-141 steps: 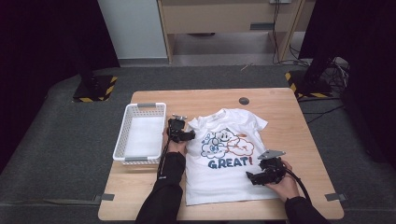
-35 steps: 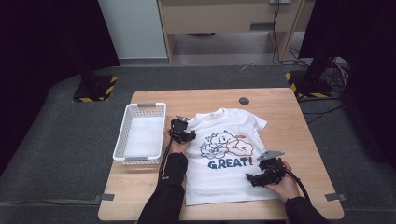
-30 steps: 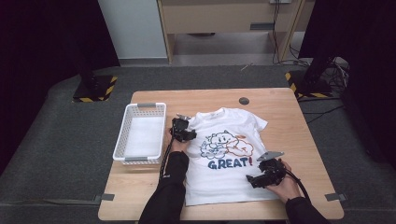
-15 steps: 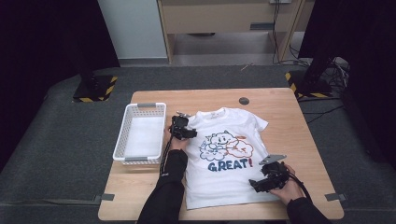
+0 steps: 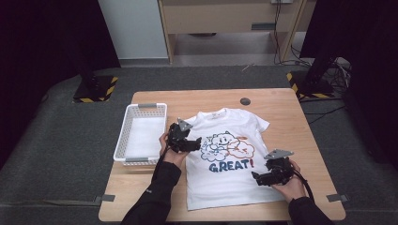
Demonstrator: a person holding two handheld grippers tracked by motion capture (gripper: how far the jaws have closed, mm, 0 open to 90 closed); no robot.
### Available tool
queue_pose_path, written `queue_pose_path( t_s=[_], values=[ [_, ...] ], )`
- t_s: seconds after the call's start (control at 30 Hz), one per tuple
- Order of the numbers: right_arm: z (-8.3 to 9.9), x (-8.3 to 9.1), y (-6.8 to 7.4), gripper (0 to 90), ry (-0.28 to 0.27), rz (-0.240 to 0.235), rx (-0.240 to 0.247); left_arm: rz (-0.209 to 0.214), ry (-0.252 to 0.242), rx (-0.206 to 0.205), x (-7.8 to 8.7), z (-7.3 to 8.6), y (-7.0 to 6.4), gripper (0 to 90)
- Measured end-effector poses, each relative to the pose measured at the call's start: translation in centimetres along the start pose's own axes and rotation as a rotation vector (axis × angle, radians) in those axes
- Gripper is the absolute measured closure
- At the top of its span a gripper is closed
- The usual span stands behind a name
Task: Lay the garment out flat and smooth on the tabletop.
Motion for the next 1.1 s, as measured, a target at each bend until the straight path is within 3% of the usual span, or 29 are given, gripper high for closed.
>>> queue_pose_path(
  t_s=[0.13,0.17,0.2,0.23,0.37,0.43,0.57,0.67,0.77,0.97,1.1],
  values=[
    [-0.4,0.2,-0.5,5.6,-0.022,0.017,-0.01,0.026,0.039,-0.027,0.3,2.8,-1.3,19.6],
    [-0.6,0.3,-0.7,5.8,-0.032,0.023,-0.019,0.035,0.051,-0.022,0.1,4.4,-1.9,18.4],
    [-0.6,0.3,-0.7,5.8,-0.032,0.023,-0.019,0.035,0.051,-0.022,0.1,4.4,-1.9,18.1],
    [-0.6,0.2,-1.0,5.7,-0.032,0.028,-0.027,0.044,0.082,-0.021,-0.2,5.9,-2.2,18.1],
    [-0.7,0.2,-1.4,5.7,-0.031,0.039,-0.033,0.023,0.111,-0.051,-0.4,7.5,-2.3,15.9],
    [-0.8,0.3,-1.7,5.8,-0.041,0.042,-0.04,0.032,0.125,-0.042,-0.5,8.5,-2.4,16.4],
    [-1.1,0.6,-2.3,5.8,-0.057,0.061,-0.053,-0.001,0.164,-0.068,-0.9,9.3,-2.4,16.2],
    [-1.3,0.8,-2.8,5.8,-0.072,0.071,-0.064,-0.002,0.173,-0.066,-0.9,9.4,-2.4,15.6],
    [-1.8,1.3,-4.0,5.7,-0.11,0.099,-0.098,-0.002,0.203,-0.075,-1.2,9.9,-2.6,14.5],
    [-2.4,1.4,-5.6,6.1,-0.131,0.135,-0.142,-0.006,0.227,-0.098,-1.5,10.5,-2.8,12.4],
    [-4.2,1.6,-7.5,6.6,-0.174,0.163,-0.199,-0.02,0.233,-0.127,-1.3,11.1,-3.0,11.2]
  ],
)
Point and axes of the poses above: each handheld gripper's, and its own axes: x roughly backward along the jaws, z roughly out of its underside, y roughly to its left, the point moved 9 cm from there along -x, roughly forward along the jaws, and after that the axes turned 14 degrees about y, right-handed, at the moved point
